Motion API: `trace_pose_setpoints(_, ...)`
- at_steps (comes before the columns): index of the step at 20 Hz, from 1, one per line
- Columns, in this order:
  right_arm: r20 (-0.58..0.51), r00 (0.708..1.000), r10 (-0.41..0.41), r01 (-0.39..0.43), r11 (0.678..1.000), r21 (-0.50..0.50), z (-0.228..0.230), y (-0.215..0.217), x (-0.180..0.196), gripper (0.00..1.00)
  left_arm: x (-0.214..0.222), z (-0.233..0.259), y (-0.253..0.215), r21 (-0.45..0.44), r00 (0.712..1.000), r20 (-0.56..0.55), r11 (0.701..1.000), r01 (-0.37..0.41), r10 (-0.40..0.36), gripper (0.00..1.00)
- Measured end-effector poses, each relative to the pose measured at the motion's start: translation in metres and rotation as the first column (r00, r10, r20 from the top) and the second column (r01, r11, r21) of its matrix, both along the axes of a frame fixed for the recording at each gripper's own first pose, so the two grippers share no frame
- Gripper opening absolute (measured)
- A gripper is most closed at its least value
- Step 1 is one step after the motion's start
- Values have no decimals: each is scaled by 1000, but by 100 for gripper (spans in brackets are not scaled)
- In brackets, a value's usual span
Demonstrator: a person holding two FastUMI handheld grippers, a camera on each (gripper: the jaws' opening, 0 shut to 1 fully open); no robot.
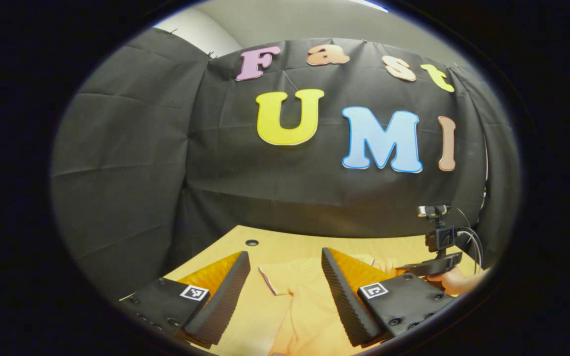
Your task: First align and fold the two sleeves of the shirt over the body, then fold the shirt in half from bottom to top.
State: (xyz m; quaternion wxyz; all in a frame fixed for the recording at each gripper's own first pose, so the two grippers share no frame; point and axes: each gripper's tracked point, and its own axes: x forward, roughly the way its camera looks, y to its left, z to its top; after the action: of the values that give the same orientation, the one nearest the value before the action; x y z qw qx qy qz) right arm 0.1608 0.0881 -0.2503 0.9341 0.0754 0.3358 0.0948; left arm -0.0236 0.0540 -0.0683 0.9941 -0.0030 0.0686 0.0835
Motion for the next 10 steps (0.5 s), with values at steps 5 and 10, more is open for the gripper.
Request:
trace_pose_setpoints(5, 102, 994, -29, 31, 999, -16, 43, -1, -13, 96, 18, -9, 10, -8, 999, -11, 999, 43, -43, 94)
trace_pose_setpoints(10, 183, 980, -72, 76, 997, -14, 88, 5, -42, 96, 50, -32, 38, -35, 995, -47, 996, 88, -89, 94)
